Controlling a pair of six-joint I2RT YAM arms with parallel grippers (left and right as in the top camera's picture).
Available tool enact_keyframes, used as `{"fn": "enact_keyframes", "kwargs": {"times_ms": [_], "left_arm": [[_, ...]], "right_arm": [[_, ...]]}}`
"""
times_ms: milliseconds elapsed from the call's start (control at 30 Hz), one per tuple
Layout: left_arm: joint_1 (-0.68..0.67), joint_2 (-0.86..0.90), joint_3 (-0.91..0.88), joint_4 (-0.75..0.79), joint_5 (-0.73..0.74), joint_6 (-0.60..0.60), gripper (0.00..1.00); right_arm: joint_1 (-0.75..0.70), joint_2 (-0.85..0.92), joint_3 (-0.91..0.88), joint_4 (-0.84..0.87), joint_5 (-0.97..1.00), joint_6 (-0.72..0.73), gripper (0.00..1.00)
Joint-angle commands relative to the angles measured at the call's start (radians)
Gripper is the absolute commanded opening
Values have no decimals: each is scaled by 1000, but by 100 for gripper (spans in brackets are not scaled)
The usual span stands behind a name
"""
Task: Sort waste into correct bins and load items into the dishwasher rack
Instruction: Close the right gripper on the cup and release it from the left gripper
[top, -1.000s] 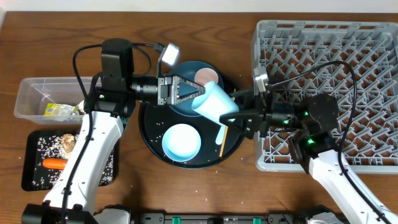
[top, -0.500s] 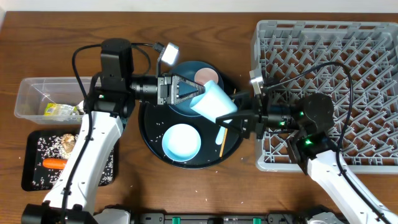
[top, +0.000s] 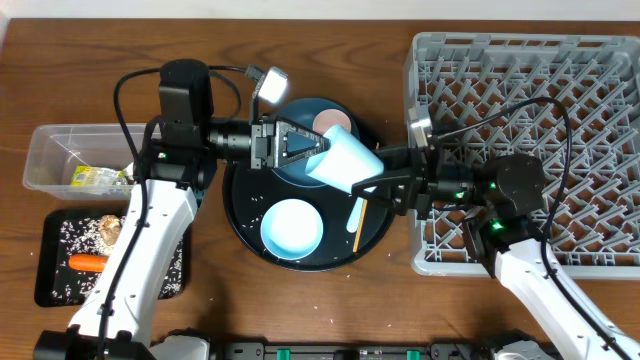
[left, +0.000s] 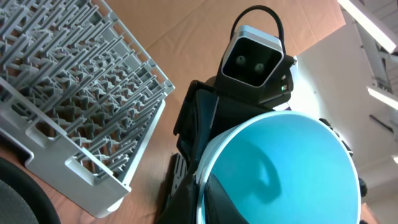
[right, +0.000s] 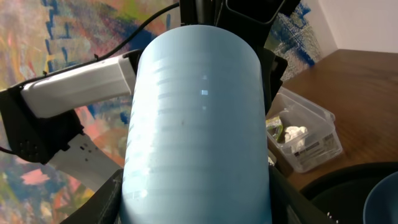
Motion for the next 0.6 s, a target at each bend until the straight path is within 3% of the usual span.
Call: {"fn": "enact_keyframes", "kwargs": {"times_ms": [0, 567], "left_arm": [[24, 3, 11, 18, -26, -3, 6], [-20, 3, 11, 14, -6, -18, 6]], "right_arm": [[-31, -14, 23, 19, -77, 44, 30], [-87, -14, 29, 20, -120, 77, 25]]}}
